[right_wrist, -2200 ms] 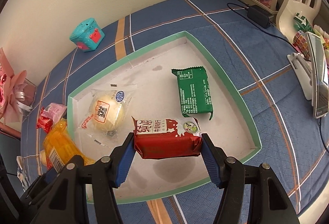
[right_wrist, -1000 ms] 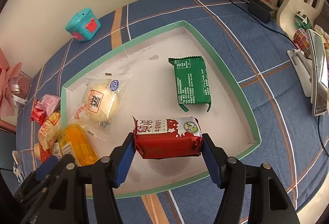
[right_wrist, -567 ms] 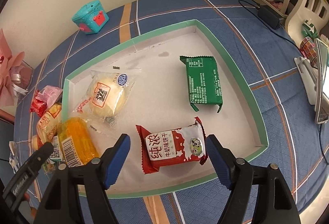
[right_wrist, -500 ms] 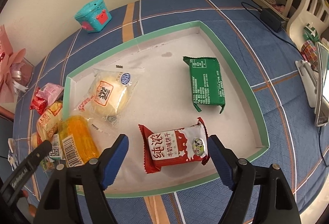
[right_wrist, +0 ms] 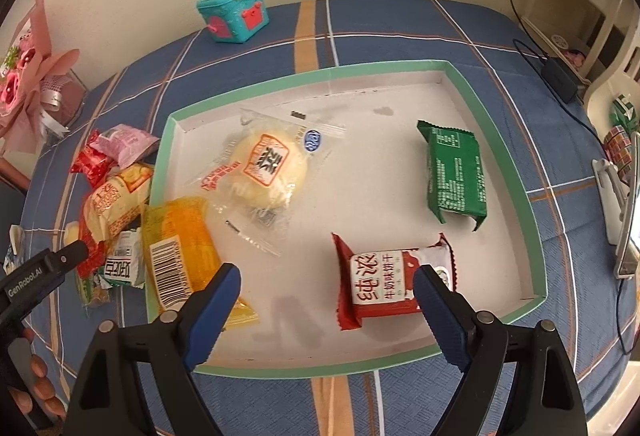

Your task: Organize snacks

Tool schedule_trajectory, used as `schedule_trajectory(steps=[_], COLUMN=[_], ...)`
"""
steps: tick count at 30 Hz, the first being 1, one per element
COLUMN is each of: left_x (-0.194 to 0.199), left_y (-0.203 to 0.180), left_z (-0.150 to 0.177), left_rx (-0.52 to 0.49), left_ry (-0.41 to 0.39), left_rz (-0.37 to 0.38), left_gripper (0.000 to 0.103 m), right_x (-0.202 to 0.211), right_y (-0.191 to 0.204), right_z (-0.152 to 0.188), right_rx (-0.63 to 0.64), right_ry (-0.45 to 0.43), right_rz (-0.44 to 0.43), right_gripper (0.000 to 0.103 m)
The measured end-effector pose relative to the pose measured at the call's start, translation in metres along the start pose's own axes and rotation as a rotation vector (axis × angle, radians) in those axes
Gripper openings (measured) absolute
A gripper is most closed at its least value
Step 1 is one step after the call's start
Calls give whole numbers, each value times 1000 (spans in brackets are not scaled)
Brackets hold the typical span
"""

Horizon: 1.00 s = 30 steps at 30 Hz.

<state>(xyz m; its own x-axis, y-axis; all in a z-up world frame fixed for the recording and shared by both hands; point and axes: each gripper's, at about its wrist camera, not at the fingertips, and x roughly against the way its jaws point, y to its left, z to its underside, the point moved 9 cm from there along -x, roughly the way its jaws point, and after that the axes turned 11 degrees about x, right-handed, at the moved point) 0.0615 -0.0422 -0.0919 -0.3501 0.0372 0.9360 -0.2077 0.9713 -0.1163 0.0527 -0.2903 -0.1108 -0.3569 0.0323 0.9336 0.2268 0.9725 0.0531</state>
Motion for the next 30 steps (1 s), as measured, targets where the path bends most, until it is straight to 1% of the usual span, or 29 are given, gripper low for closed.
schedule_trajectory(steps=[2,3,4,5,6,7,12,15,18,22,25,28,30], left_x=[0,0,-1,-2,-1,0,2,3,5,5,0,-3,-5], left_y=[4,5,7,8,10,11,13,20,29,48,63,79,85], left_z=[-1,-2,-3,-5,-7,-8,-15,-21,-28,-39,-45,-49,-52], left_rx=[12,18,21,20,16,12,12,21,41,83,126,162,180], left_ry=[6,9,9,5,-4,-15,-38,-51,-72,-85,-74,-68,-68], left_rz=[5,9,11,11,10,7,23,33,48,50,55,26,22], left_gripper=[70,71,76,90,95,96,97,100,101,101,101,101,101], right_x=[2,3,3,4,4,4,2,4,5,7,8,9,10], right_y=[1,1,1,1,1,4,15,25,37,63,85,108,124], right_z=[-2,-3,-4,-5,-6,-7,-8,-10,-13,-17,-20,-22,-22], right_rx=[4,10,14,21,26,29,34,40,51,81,102,141,168], right_ry=[-8,-11,-14,-19,-21,-21,-27,-48,-59,-72,-83,-95,-102], right_rz=[-9,-9,-7,-6,-8,-11,-39,-54,-76,-118,-155,-178,-189], right_gripper=[92,96,102,103,103,103,103,103,103,103,103,103,103])
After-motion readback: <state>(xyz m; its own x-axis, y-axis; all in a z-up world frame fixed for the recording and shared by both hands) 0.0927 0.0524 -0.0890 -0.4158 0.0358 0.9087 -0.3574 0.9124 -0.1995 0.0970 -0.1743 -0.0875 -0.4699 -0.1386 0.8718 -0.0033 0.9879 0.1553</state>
